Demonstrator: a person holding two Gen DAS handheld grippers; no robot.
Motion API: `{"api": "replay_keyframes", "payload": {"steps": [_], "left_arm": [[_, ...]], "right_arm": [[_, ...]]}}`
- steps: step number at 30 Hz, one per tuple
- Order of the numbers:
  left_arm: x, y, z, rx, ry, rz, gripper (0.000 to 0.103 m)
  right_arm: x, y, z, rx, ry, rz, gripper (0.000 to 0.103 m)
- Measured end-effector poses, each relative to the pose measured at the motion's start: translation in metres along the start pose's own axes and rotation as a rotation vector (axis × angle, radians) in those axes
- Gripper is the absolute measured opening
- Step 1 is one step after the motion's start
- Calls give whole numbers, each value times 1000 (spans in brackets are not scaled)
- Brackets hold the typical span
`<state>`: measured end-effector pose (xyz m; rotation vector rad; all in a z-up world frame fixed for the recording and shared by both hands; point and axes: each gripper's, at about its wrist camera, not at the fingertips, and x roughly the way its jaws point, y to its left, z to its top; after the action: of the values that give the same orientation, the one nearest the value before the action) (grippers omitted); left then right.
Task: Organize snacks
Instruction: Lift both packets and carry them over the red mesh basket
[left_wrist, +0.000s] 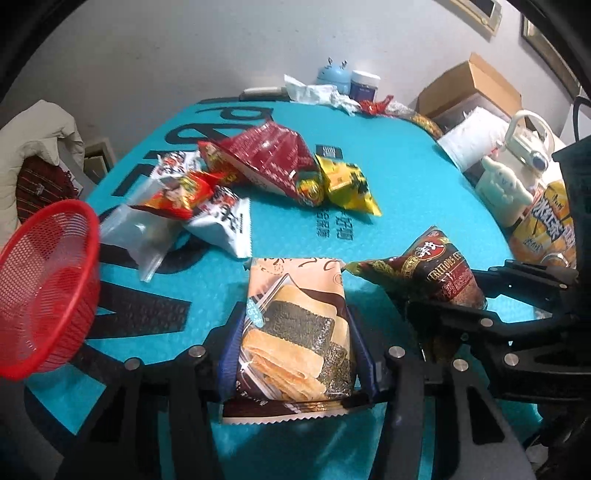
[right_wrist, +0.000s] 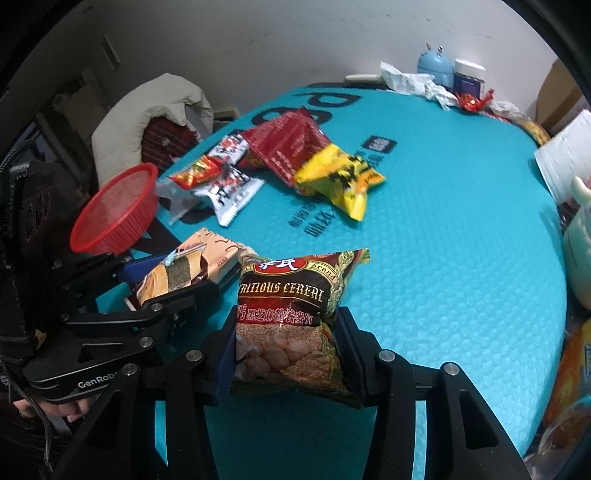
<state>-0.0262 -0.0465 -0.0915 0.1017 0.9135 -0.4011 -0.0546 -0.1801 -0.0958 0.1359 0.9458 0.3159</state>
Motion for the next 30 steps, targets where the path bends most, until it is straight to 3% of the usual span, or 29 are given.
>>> {"api": "replay_keyframes", "payload": {"steps": [14, 30], "left_arm": [[-52, 35, 5, -86, -113, 72, 51], [-124, 97, 13, -203, -275, 256, 51]], "right_arm": [[-9, 46, 35, -128, -51, 88, 48], [-11, 123, 88, -299, -140, 243, 48]]}}
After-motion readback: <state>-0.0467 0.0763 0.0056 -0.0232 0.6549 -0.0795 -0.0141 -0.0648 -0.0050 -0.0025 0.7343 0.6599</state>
